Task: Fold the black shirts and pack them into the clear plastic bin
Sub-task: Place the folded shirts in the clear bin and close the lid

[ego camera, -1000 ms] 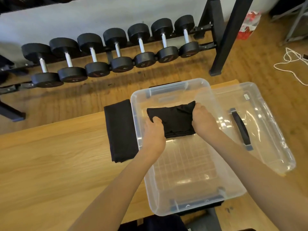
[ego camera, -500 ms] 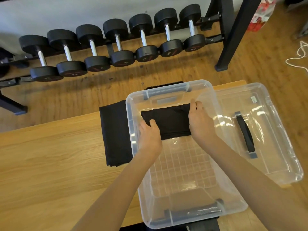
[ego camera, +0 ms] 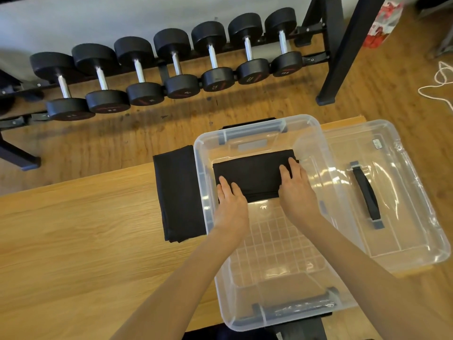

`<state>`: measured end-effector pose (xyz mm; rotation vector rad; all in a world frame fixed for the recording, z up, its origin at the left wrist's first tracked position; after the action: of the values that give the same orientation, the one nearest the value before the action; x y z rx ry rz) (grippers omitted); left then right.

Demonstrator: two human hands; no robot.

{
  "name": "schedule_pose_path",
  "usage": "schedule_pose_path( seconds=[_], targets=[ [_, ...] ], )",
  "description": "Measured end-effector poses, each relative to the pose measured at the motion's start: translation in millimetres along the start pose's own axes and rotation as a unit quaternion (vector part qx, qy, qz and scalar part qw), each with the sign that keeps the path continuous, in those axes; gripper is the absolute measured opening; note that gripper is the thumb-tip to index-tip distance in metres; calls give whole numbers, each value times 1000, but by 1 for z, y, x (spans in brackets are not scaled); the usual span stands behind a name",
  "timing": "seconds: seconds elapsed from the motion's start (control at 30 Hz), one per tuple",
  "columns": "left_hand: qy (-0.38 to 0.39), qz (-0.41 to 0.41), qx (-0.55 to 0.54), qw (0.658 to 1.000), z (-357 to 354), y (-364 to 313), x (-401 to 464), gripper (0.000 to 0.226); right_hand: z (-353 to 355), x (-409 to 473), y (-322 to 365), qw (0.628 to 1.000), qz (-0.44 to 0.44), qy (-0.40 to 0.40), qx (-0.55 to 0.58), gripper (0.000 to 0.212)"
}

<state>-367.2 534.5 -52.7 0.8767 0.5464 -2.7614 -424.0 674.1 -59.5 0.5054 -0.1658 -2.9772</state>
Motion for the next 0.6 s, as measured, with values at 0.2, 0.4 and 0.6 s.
schedule_pose_path(
  seconds=[0.2, 0.4, 0.6],
  targets=[
    [-57, -116, -25, 991, 25, -10, -18, 64, 25, -21, 24, 997, 0, -66, 47, 50],
    [-205, -224, -33, 952, 79, 10, -50, 41, 54, -53, 69, 989, 22, -122, 75, 37],
    [-240, -232, -29, 942, 111, 78, -59, 41, 68, -88, 132, 981, 38, -174, 81, 31]
  ],
)
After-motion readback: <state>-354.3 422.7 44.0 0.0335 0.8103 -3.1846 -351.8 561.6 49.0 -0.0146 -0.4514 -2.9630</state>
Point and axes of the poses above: each hand's wrist, its own x-axis towards the middle knuckle, its own z-axis out of the back of the hand, y = z × x, the point moved 7 cm from there along x, towards the middle knuckle, and after that the axes turned 3 degrees about -x, right-handed, at the moved point
